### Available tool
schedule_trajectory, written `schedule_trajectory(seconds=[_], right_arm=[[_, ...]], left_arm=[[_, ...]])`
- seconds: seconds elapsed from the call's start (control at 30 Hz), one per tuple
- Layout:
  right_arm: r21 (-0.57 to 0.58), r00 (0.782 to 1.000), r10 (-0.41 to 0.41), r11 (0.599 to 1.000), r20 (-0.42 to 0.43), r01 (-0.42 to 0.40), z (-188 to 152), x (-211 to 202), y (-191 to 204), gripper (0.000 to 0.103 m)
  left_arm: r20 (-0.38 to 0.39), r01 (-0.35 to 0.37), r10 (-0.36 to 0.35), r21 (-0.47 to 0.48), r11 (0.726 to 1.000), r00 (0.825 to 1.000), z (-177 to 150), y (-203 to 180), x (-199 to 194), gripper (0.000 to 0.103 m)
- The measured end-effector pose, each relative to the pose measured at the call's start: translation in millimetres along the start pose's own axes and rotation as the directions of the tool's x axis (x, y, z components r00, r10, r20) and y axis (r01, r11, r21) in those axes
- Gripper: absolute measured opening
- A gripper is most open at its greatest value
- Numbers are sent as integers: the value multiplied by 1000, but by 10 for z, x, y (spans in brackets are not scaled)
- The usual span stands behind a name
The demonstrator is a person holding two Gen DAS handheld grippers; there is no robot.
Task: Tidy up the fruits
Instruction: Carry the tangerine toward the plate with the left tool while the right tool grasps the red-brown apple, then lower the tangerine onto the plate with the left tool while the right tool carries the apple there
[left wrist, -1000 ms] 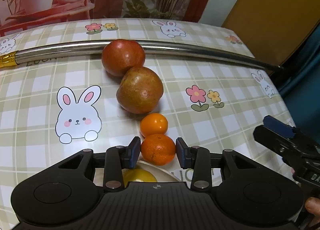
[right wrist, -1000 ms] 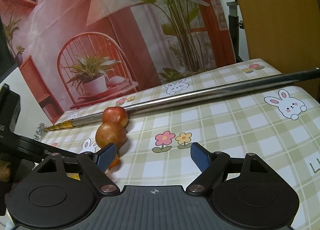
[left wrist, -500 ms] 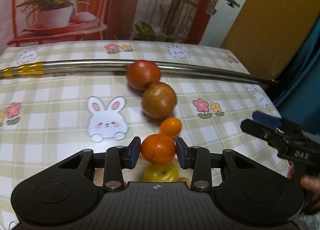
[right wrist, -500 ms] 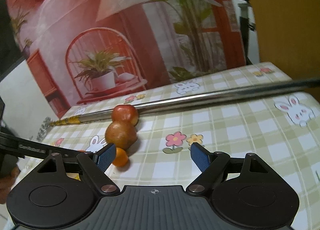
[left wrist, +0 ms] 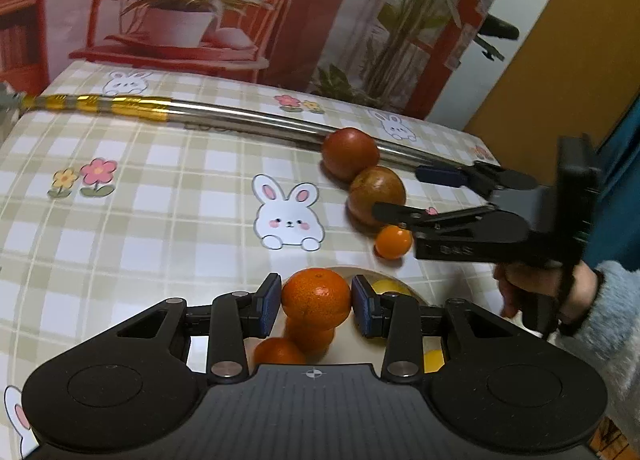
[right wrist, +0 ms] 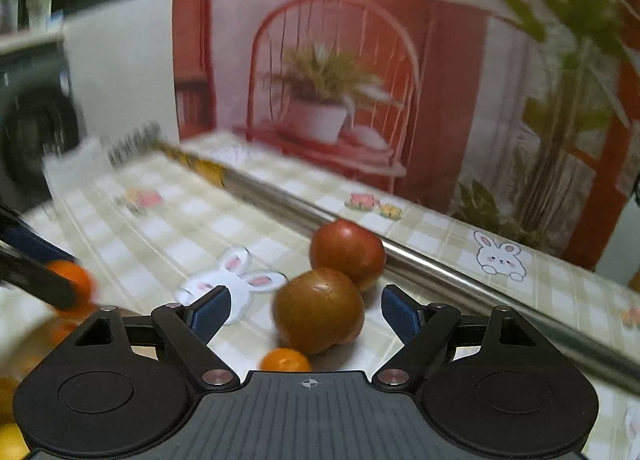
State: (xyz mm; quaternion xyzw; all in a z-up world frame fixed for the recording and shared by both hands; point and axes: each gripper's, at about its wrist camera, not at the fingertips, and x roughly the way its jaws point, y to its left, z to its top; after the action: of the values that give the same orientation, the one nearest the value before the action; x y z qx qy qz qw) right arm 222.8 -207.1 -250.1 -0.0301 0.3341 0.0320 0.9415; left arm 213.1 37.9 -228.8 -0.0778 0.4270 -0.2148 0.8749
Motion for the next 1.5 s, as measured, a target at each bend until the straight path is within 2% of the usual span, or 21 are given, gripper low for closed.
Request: schedule_trajectory(seconds=[0.23,0.33,0.4,0.43,0.87,1.03,1.3,1.5], right_arm=[[-55,993,-23,998,-120,17,22,430,94,78],[-50,987,-32,998,-158,24,14,553,71,73],[-52,984,-42,998,-174,34,5,590,59,64],[-46,984,-39,998,-174,32,-3,588,50,64],[154,994,27,988,-108,-10,-184,316,-246,63],[215,996,27,977,-82,-9,-290,212,-291,63],[280,1000,5,960,9,-7,-386,-145,-258,63],[290,998,27,956,50,-41,-391,-383,-134,63]], left_arm=[[11,-4,4,-16,1000,1000,-55,116,-26,40],[12,6,-5,-19,1000,1000,-79,137,-35,40],[13,10,-10,-15,1000,1000,-89,134,-35,40],[13,11,-11,-13,1000,1000,-102,133,-41,40],[-1,10,-10,-20,1000,1000,-182,159,-58,40],[-12,10,-10,-13,1000,1000,-229,151,-74,40],[-17,13,-13,4,1000,1000,-273,120,-47,40],[-8,15,-15,20,1000,1000,-270,70,-73,40]])
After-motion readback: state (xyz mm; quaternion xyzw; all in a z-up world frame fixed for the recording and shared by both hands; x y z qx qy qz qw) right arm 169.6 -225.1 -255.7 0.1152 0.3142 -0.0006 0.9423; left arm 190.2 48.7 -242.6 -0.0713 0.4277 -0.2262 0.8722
